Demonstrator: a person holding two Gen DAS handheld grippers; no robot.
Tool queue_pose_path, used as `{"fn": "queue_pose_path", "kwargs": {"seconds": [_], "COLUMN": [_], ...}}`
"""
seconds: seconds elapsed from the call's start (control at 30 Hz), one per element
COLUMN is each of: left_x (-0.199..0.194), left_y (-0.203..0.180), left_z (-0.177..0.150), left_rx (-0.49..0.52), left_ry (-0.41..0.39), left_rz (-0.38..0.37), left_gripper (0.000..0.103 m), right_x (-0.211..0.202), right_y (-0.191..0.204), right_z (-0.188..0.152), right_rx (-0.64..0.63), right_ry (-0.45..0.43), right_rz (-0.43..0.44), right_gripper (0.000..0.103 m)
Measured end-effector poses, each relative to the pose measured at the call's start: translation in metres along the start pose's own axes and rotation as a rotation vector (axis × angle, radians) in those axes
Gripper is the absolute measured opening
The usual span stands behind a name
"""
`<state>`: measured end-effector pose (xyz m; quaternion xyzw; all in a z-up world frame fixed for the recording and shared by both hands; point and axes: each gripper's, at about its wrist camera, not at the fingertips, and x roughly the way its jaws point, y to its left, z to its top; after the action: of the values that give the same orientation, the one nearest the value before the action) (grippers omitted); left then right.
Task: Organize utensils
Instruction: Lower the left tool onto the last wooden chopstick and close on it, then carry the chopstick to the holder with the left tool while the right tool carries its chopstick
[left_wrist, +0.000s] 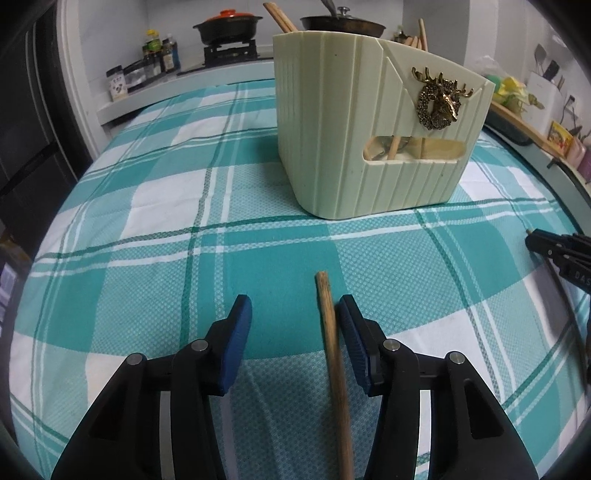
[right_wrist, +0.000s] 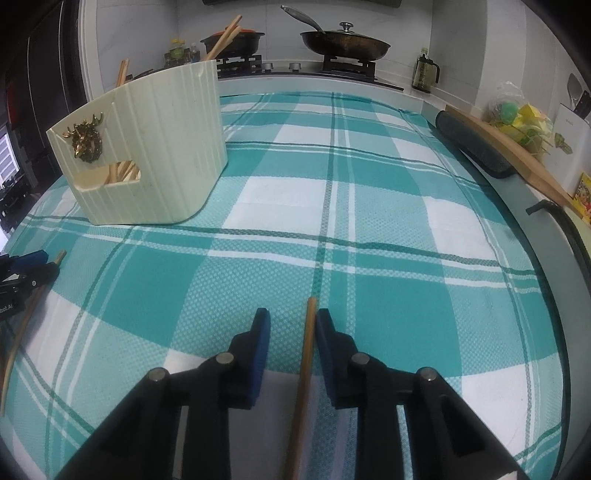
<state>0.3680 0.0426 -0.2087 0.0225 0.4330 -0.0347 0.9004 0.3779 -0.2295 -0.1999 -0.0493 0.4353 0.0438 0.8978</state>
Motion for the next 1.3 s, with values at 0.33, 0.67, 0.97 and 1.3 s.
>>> {"fn": "queue_pose_path", "kwargs": {"seconds": [0.33, 0.67, 0.97, 1.3], "left_x": [-0.022, -0.133, -0.206, -0.227], "left_y": [-0.01, -0.017, -0.005, -0.009], "left_z": [0.006, 0.024, 0.027, 0.021], "left_rx": [0.021, 0.006, -0.067, -0.06], "left_ry": [-0.073, -0.271, -0.38, -0.396], "left_rz": [-0.045, -0.166, -0.242, -0.246], "left_gripper": [0.005, 0.005, 0.005, 0.005], "right_x": [0.007, -0.086, -0.19, -0.238], "right_y": [-0.006, 0.011, 0.035, 0.051], "right_z": [0.014, 0.028, 0.034, 0.031], "right_rx": [0.071, 0.093, 0.051, 0.016], "right_ry": [-0.009, -0.152, -0.34, -0.445], "right_rz": [0.072, 0.246, 0.347, 0.346], "right_gripper": [0.006, 0.006, 0.006, 0.006]}}
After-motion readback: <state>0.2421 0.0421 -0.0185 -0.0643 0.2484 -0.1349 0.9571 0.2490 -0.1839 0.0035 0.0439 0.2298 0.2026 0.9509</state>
